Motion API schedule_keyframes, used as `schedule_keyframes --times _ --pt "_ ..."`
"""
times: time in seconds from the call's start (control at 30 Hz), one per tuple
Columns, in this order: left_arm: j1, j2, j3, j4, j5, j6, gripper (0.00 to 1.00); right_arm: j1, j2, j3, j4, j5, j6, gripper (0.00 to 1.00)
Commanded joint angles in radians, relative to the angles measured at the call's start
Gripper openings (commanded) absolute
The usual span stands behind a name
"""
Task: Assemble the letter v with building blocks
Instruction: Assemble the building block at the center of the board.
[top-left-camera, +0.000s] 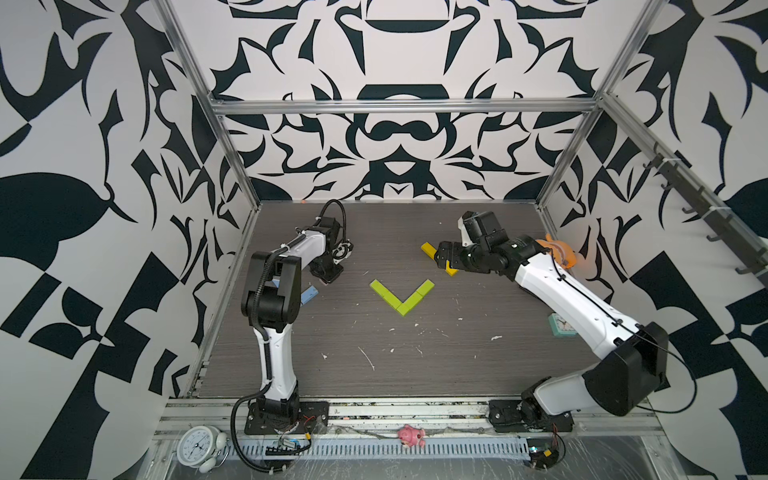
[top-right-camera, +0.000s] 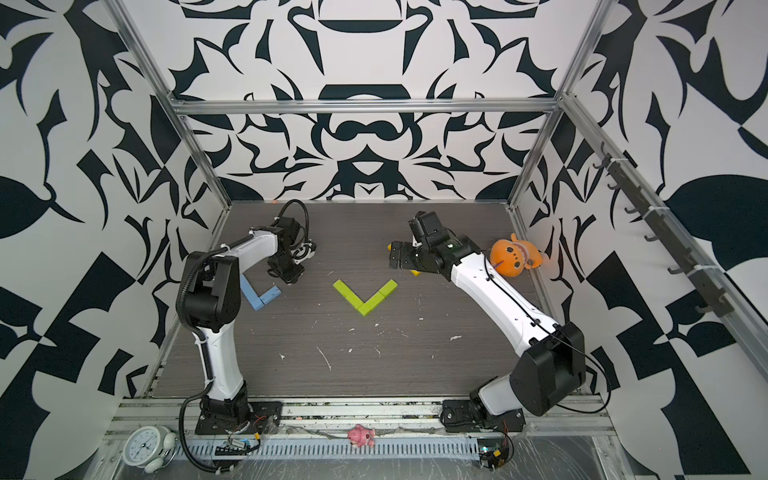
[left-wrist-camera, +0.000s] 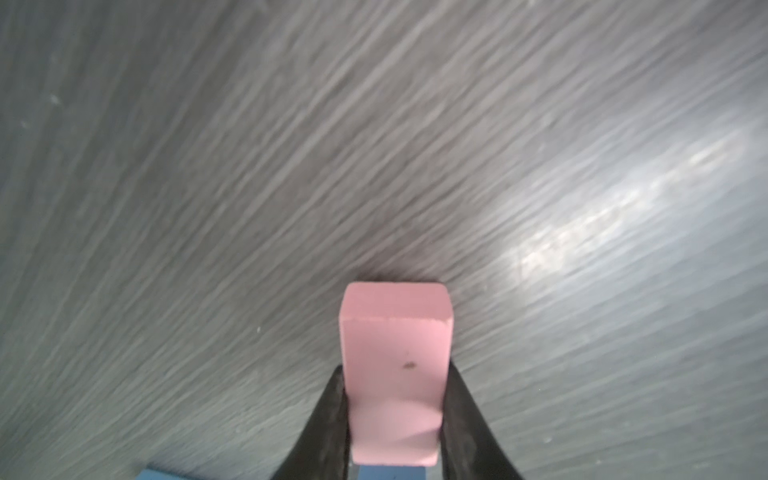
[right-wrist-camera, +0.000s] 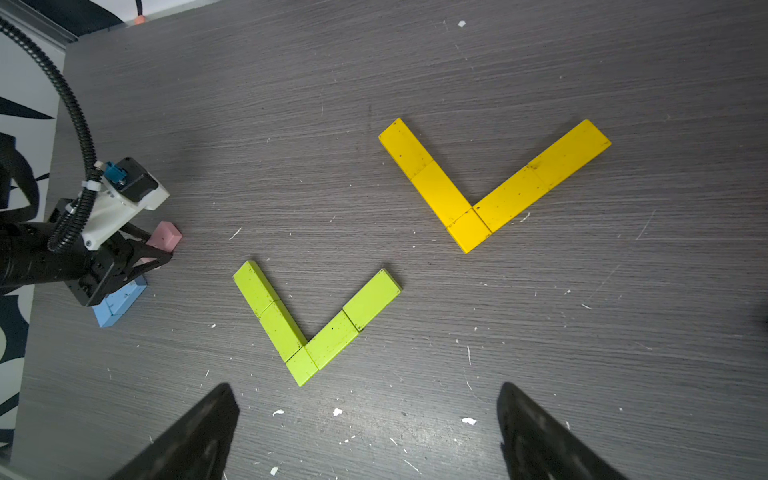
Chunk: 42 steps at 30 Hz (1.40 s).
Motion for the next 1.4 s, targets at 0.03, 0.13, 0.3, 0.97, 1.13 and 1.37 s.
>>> schedule_keyframes --times 0.03,0.13,0.3,0.97,1.13,1.37 --pt "0.001 -0.018 -0.061 -0.045 -0.020 0.051 0.25 0.026 0.002 0.046 0.005 0.002 0.012 0.99" --pt "0.007 -0.035 -0.083 -0.039 -0.020 0.065 0.26 0.035 0.010 0.053 0.005 0.005 0.016 0.99" --pt "0.022 -0.061 -0.103 -0.032 -0.007 0.081 0.26 0.052 0.023 0.067 0.003 0.009 0.015 0.99" --pt "0.056 -0.056 -0.106 -0.026 0.052 0.123 0.29 0.079 0.039 0.089 -0.004 0.022 0.027 0.99" --pt "0.056 -0.057 -0.114 -0.025 0.057 0.129 0.29 0.082 0.053 0.109 -0.012 0.024 0.021 0.99" --pt "0.060 -0.050 -0.111 -0.023 0.037 0.141 0.31 0.089 0.052 0.106 -0.012 0.028 0.024 0.99"
